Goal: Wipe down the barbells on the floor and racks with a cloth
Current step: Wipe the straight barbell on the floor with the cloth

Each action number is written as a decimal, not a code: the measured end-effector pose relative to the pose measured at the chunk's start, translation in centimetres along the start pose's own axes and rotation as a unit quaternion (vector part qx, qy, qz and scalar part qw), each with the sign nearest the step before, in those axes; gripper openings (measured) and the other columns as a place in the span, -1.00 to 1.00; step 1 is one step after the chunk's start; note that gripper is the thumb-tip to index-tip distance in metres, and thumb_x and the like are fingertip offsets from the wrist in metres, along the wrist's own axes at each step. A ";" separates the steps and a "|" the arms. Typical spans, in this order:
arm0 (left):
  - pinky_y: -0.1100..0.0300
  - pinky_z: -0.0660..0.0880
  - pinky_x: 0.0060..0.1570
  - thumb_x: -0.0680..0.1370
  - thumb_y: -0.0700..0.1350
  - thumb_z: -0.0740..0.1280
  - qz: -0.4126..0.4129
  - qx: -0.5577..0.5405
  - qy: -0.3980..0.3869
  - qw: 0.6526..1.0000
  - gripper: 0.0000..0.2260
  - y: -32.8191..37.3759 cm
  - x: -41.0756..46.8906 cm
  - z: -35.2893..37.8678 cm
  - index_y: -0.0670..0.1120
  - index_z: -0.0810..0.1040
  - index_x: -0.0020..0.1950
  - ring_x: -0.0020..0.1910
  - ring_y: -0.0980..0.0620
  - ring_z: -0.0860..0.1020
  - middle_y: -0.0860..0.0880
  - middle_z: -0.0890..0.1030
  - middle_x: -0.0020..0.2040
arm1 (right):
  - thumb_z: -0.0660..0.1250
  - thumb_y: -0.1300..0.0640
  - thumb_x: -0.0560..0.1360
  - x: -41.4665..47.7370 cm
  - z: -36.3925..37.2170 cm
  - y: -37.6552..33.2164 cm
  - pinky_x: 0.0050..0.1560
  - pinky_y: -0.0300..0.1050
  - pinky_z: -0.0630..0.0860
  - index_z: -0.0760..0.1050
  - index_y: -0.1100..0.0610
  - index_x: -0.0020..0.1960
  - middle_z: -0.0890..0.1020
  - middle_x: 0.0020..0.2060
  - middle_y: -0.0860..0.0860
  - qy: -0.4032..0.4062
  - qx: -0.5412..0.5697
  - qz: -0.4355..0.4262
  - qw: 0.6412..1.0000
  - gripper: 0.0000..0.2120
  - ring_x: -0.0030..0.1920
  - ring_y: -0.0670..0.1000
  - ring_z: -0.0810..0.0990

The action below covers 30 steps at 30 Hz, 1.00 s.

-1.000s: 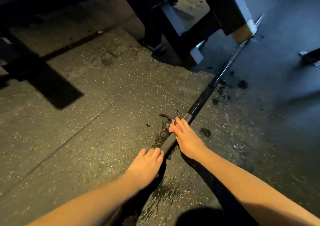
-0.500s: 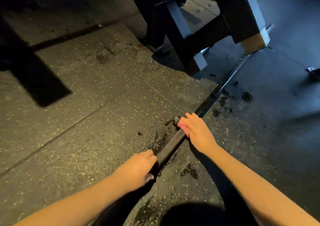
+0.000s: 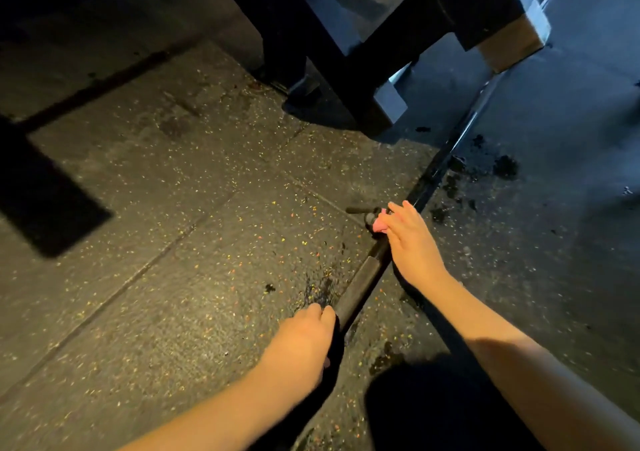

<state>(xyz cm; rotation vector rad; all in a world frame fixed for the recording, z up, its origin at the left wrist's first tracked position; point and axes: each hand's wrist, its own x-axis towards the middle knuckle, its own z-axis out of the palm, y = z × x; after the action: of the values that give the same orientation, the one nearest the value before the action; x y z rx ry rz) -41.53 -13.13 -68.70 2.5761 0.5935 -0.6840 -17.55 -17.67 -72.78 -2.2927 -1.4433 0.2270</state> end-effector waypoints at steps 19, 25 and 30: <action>0.20 0.25 0.32 0.59 -0.11 0.24 -0.019 -0.106 0.048 0.993 -0.37 0.1 -0.6 1.4 -0.07 -0.01 0.57 0.35 -0.03 0.27 -0.04 0.22 0.39 | 0.17 0.42 0.52 -3.6 0.8 -3.8 0.46 -0.20 0.07 0.60 0.27 0.02 0.55 0.22 0.15 0.002 0.055 0.025 0.998 -0.75 0.35 0.08 0.30; 0.19 0.31 0.26 0.57 -0.13 0.26 -0.046 -0.141 0.055 0.987 -0.40 0.1 -0.6 1.2 -0.07 0.08 0.56 0.31 -0.05 0.34 -0.05 0.29 0.37 | 0.20 0.40 0.51 -7.2 1.0 -7.8 0.40 -0.42 0.00 0.58 0.19 0.21 0.49 0.28 -0.01 0.023 0.105 0.083 0.991 -0.65 0.36 -0.04 0.21; 0.16 0.31 0.24 0.54 -0.13 0.34 -0.065 -0.177 0.081 0.979 -0.44 0.0 -0.5 0.9 -0.07 0.24 0.51 0.28 -0.08 0.40 -0.05 0.41 0.30 | 0.20 0.44 0.51 -8.0 0.0 -10.1 0.36 -0.17 0.15 0.55 0.18 0.27 0.48 0.35 0.05 -0.066 0.082 0.115 0.988 -0.59 0.39 0.11 0.26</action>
<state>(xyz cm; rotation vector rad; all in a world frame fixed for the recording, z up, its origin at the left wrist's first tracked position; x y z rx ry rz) -42.21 -13.74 -69.18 2.2867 0.8582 -0.3680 -29.45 -21.04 -69.13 -2.3406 -1.1692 0.5559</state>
